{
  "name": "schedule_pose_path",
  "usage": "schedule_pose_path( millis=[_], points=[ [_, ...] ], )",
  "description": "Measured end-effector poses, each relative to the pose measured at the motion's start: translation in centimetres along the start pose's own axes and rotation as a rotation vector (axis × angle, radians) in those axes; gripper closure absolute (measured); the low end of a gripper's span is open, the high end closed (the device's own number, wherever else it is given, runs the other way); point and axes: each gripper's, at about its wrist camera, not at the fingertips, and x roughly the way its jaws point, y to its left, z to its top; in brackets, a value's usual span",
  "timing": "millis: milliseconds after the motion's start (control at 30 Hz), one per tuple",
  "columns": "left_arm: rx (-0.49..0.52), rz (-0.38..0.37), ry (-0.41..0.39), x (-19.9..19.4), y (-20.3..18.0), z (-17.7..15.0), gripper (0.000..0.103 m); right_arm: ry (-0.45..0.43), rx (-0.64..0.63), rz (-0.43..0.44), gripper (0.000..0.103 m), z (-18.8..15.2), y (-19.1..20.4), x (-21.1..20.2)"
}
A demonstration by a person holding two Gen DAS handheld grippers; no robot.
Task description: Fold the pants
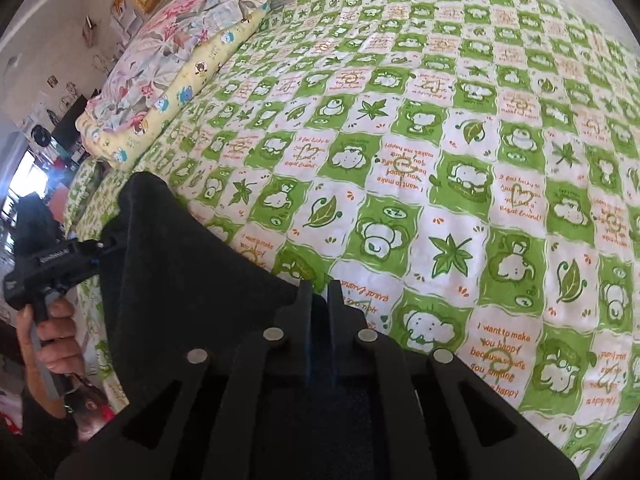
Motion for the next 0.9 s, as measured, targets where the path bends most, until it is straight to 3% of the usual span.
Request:
schedule_pose_path(
  millis=[100,133,200,333,500,533,600,633,667,900],
  points=[
    [0.046,-0.017,-0.066,-3.3,-1.1,-0.2,0.085,-0.043,-0.061,-0.046,0.098,0.7,1.5,-0.7],
    [0.054,-0.018,-0.077,-3.9,-1.2,-0.2,0.085,-0.069,-0.088,-0.054,0.103,1.0,2.4,-1.3],
    [0.090,0.007,-0.056,-3.6,-1.1,-0.4,0.084,-0.086,-0.110,-0.031,0.103,1.5,3.3,-1.5],
    [0.100,0.072,0.024,-1.7,0.7,-0.9,0.079,0.017,-0.068,0.004,0.102,1.1,3.4,0.9],
    [0.146,0.120,-0.065,-5.0,0.5,-1.5,0.064,-0.014,-0.020,0.032,0.100,-1.0,2.4,-1.9],
    [0.156,0.132,-0.078,-5.6,0.4,-1.6,0.064,-0.023,-0.009,0.029,0.094,-1.5,2.0,-2.8],
    [0.165,0.108,-0.088,-6.7,-0.1,-1.7,0.064,-0.035,0.021,0.018,0.071,-2.6,0.9,-4.6],
    [0.167,0.099,-0.085,-6.9,-0.5,-1.7,0.064,-0.045,0.037,0.014,0.052,-3.2,0.4,-5.4],
    [0.176,0.092,-0.082,-7.0,-1.2,-1.9,0.064,-0.064,0.048,0.019,0.044,-4.0,-0.2,-6.5],
    [0.325,-0.003,0.005,-4.6,-8.2,-4.4,0.064,-0.146,0.152,-0.007,0.044,-8.6,-4.3,-12.4]
  ],
)
